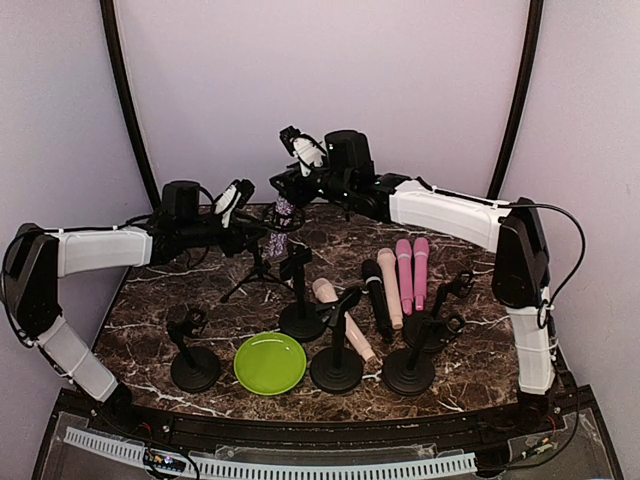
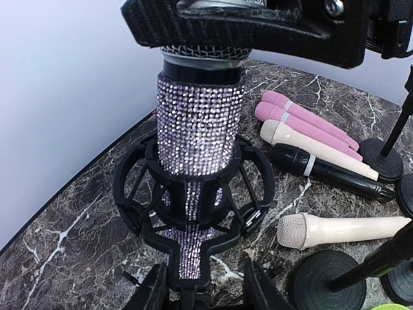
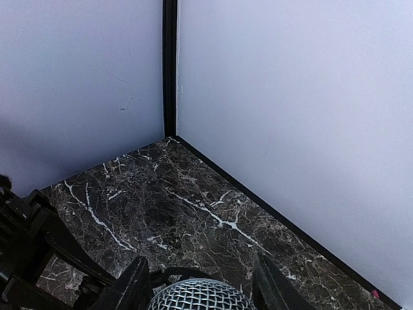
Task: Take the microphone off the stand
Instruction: Adjust the microphone stand with the microphone, then remove the microphone from the microphone stand.
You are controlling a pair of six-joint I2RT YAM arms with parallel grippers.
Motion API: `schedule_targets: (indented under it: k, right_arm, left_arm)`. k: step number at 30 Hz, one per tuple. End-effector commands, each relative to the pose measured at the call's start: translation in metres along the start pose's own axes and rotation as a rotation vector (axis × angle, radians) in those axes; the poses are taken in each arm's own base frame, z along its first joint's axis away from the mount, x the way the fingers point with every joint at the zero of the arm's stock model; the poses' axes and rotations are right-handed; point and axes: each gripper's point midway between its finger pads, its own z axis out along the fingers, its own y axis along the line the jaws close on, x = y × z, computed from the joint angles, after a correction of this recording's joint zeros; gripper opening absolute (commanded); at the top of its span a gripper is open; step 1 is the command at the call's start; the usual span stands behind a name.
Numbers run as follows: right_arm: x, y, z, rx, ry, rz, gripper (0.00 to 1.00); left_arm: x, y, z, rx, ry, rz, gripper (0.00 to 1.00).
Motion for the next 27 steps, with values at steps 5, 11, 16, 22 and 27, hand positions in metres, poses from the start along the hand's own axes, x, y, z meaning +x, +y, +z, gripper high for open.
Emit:
schedule_targets:
  k: [5, 11, 16, 22, 27]
  right_arm:
    - [-0.113, 0.052, -0.046, -0.269, -0.264, -0.099, 0.24]
    - [-0.132, 0.039, -0.056, -0.196, -0.308, -0.049, 0.24]
    - [-0.158, 0.027, -0.077, -0.135, -0.371, -0.018, 0.24]
    - [-0.186, 0.022, -0.099, -0.114, -0.429, -0.023, 0.24]
    - [-0.194, 0.022, -0.11, -0.117, -0.444, -0.026, 0.24]
  left_arm:
    - [0.07, 0.007, 0.006, -0.031, 0.226, -0.06, 0.0]
    - [0.071, 0.01, 0.006, -0.049, 0.235, -0.055, 0.0]
    - [0.072, 0.015, 0.005, -0.078, 0.243, -0.043, 0.0]
    - [0.072, 0.018, 0.005, -0.092, 0.246, -0.037, 0.0]
    - [0.072, 0.018, 0.004, -0.094, 0.247, -0.033, 0.0]
